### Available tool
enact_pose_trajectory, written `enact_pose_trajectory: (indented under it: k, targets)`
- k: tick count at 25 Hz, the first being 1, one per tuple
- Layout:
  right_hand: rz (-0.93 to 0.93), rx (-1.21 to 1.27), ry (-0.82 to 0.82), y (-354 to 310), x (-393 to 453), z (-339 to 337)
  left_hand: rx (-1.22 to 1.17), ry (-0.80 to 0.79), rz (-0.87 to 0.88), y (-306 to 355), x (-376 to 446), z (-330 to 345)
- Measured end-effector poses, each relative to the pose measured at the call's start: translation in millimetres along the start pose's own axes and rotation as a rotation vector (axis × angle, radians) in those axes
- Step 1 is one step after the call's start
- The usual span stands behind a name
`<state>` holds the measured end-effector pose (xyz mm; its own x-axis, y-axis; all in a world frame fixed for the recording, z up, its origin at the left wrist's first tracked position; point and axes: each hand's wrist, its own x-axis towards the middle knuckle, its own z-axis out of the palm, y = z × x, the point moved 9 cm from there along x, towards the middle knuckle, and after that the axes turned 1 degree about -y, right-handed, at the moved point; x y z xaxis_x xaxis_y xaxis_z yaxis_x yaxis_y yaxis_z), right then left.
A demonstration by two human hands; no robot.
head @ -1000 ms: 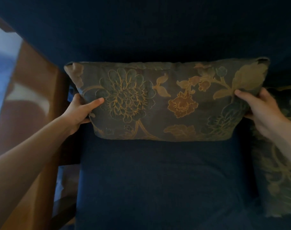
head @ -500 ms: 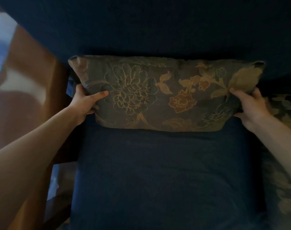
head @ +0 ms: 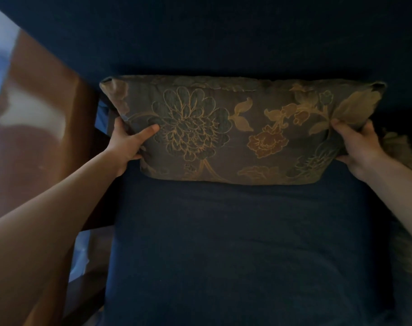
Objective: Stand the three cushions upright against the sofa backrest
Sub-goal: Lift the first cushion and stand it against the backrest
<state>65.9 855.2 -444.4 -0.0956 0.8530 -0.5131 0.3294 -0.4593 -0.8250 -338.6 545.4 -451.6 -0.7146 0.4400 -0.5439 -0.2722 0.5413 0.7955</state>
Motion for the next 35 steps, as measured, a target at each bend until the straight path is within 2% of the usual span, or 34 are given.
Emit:
enact_pose_trajectory:
  k: [10,14,18,20,24,27,30,35]
  targets:
    - [-0.011,-0.066,0.016,-6.8,-6.1,-9.5,-0.019,0.086,-0.054,-11.1,-10.1,5.0]
    - [-0.068,-0.16,0.045,-17.4,-33.7,-22.7,-0.076,0.142,-0.095,-17.6,-31.3,10.8]
    - [-0.148,-0.256,0.072,-39.9,-82.4,-38.5,-0.081,0.088,-0.08,-1.0,-60.6,12.0]
    - [-0.206,-0.271,0.074,-54.9,-113.7,-42.3,-0.014,0.048,0.001,18.5,-83.1,10.6]
    - [-0.328,-0.367,0.059,-83.2,-175.5,-36.4,0.263,0.005,0.29,71.5,-127.7,-0.6]
    - [-0.388,-0.369,0.085,-105.0,-222.1,-35.0,0.323,-0.028,0.452,108.5,-165.5,-15.3]
    - [-0.43,-0.336,0.106,-122.8,-266.2,-35.9,0.349,-0.066,0.538,129.9,-203.0,-29.9]
    - [-0.479,-0.275,0.149,-142.6,-343.6,-58.1,0.294,-0.154,0.578,157.8,-264.9,-48.5]
